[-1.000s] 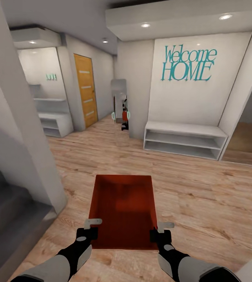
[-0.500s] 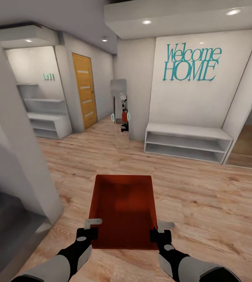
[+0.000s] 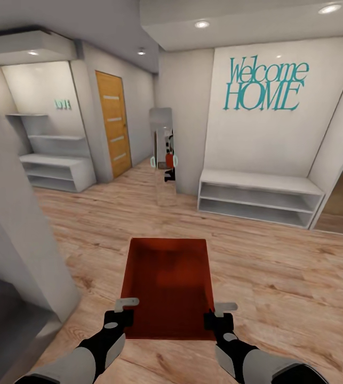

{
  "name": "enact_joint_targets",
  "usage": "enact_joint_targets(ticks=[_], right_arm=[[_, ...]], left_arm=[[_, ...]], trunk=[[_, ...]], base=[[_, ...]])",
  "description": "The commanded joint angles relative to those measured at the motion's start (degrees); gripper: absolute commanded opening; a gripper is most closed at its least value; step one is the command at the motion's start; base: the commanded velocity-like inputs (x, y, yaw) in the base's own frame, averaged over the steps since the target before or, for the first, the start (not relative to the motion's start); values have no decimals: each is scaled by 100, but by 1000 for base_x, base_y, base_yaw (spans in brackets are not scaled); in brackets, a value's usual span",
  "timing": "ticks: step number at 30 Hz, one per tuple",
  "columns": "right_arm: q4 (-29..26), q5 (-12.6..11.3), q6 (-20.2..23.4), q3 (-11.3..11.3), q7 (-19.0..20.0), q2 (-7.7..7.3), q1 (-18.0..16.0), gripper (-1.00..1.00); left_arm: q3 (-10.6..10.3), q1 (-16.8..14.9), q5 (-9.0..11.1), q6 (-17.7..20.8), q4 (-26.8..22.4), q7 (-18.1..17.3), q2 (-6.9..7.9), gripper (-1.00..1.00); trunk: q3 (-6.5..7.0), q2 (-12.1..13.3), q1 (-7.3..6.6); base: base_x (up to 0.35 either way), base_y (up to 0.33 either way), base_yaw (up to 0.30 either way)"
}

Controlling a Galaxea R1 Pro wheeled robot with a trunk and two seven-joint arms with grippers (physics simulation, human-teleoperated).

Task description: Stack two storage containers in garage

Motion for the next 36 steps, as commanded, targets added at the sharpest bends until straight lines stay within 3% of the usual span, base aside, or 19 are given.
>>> enact_joint_targets(ticks=[1, 36], right_arm=[[-13, 201, -21, -217, 14, -77, -7, -100], [-13, 201, -21, -217, 14, -77, -7, -100]], left_arm=[[210, -9, 548, 8, 9, 29, 340, -100], [210, -10, 546, 8, 11, 29, 347, -100]], trunk=[[-6, -4, 4], [-6, -4, 4]], base=[[323, 0, 0], [323, 0, 0]])
